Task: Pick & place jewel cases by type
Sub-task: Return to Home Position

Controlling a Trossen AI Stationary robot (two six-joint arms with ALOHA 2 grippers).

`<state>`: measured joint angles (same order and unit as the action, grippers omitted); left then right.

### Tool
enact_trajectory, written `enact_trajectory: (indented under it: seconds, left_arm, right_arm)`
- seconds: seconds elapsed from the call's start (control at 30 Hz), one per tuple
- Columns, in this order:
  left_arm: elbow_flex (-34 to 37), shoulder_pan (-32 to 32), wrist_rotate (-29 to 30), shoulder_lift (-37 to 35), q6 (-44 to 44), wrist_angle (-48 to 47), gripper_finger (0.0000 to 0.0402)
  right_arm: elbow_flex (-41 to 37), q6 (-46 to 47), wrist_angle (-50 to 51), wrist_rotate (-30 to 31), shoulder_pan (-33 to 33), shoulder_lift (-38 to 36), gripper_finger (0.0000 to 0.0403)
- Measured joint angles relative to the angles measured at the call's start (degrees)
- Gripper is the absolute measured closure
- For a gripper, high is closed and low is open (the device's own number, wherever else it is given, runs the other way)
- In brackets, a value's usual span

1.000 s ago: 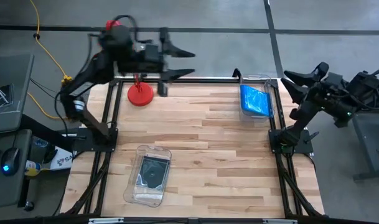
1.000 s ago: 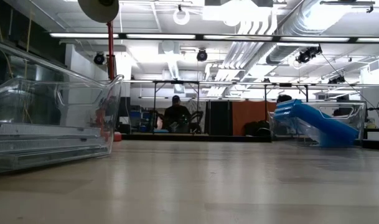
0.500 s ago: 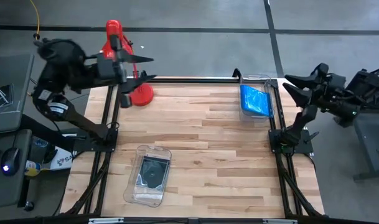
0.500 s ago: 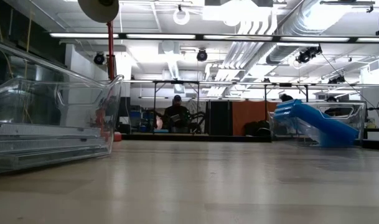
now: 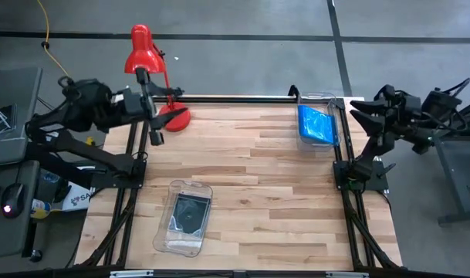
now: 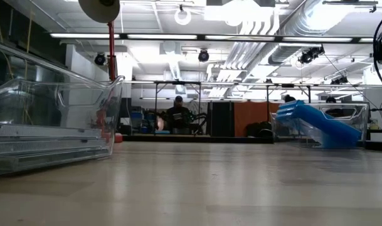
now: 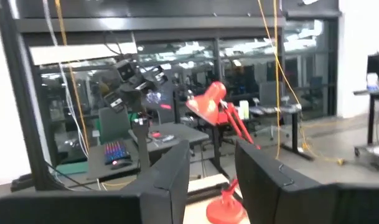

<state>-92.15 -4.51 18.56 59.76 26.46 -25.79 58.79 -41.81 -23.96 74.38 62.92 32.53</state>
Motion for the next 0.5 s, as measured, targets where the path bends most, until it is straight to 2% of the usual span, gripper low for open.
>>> enact_trajectory:
  seconds: [0.1, 0.27, 0.5]
  left_arm:
    - [11.3, 0.0, 0.0, -6.8, -2.4, 6.2, 0.0213]
    - [29.2, 0.0, -1.8, -16.8, -8.7, 15.9, 0.0213]
    - [49.4, 0.0, -3.1, -24.1, -14.0, 32.4, 0.0213]
  right_arm:
    - [-3.1, 1.5, -1.2, 2.2, 0.0, -2.2, 0.0293]
    - [-6.5, 2.6, -3.4, 2.4, 0.0, -4.1, 0.0293]
    - [-10.1, 3.4, -5.4, 2.6, -0.7, -6.4, 0.0293]
